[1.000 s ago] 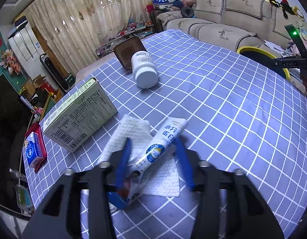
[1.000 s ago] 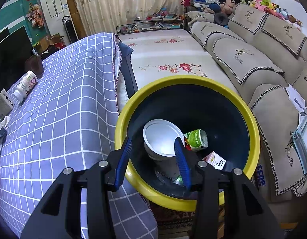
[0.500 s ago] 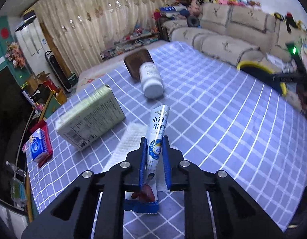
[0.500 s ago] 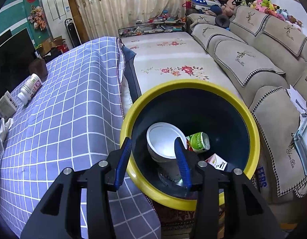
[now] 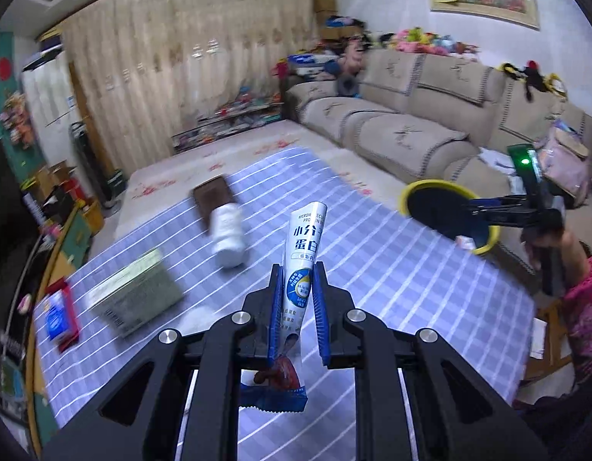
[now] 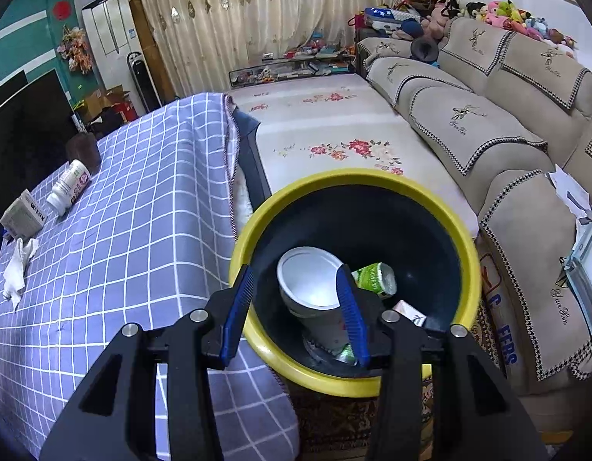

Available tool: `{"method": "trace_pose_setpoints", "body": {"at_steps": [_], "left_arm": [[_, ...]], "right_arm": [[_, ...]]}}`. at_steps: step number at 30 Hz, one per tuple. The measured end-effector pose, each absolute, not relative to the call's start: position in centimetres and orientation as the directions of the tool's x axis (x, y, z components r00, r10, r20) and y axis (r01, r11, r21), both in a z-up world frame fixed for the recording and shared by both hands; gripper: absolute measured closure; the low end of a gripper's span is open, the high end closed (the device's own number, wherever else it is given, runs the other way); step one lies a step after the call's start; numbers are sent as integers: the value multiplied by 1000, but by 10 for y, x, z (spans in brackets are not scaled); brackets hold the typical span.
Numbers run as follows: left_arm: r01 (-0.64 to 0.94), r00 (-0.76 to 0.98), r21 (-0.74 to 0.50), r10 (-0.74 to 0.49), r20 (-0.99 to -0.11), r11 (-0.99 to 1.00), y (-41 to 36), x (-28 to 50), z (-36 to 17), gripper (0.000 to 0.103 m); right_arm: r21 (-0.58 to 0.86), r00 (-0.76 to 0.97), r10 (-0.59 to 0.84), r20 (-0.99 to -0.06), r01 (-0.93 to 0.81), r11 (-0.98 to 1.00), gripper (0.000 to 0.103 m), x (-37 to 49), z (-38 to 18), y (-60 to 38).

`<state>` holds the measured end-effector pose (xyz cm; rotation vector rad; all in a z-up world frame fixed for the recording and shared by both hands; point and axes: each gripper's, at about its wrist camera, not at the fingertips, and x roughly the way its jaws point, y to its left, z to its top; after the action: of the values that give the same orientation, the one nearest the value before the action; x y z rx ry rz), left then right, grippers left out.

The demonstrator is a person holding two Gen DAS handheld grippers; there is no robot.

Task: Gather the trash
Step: 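Carry the toothpaste tube with the left tool into the bin and release, then reach the right tool to the white tissue and pinch it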

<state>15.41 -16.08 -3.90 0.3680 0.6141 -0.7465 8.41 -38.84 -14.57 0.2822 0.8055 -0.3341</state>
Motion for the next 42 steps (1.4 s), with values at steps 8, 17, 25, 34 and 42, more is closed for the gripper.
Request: {"method": "trace_pose_setpoints", "body": {"at_steps": [8, 17, 25, 34, 42], "left_arm": [[833, 419, 13, -616, -667, 552, -264, 154, -51, 87], [915, 270, -9, -626, -731, 404, -412, 156, -87, 87], [935, 199, -24, -581, -789, 354, -517, 164, -124, 86], [916, 194, -46, -542, -818, 398, -555, 176, -153, 46], [875, 262, -68, -586, -767, 479, -486, 176, -128, 37]], "right_arm": [[111, 654, -251, -714, 459, 881, 60, 44, -132, -421], [130, 643, -304, -703, 537, 834, 60, 7, -131, -462], [138, 620, -325, -714, 580, 803, 60, -9, -137, -490], [138, 615, -330, -716, 588, 797, 59, -14, -135, -499], [139, 630, -309, -713, 559, 818, 56, -4, -132, -484]]}}
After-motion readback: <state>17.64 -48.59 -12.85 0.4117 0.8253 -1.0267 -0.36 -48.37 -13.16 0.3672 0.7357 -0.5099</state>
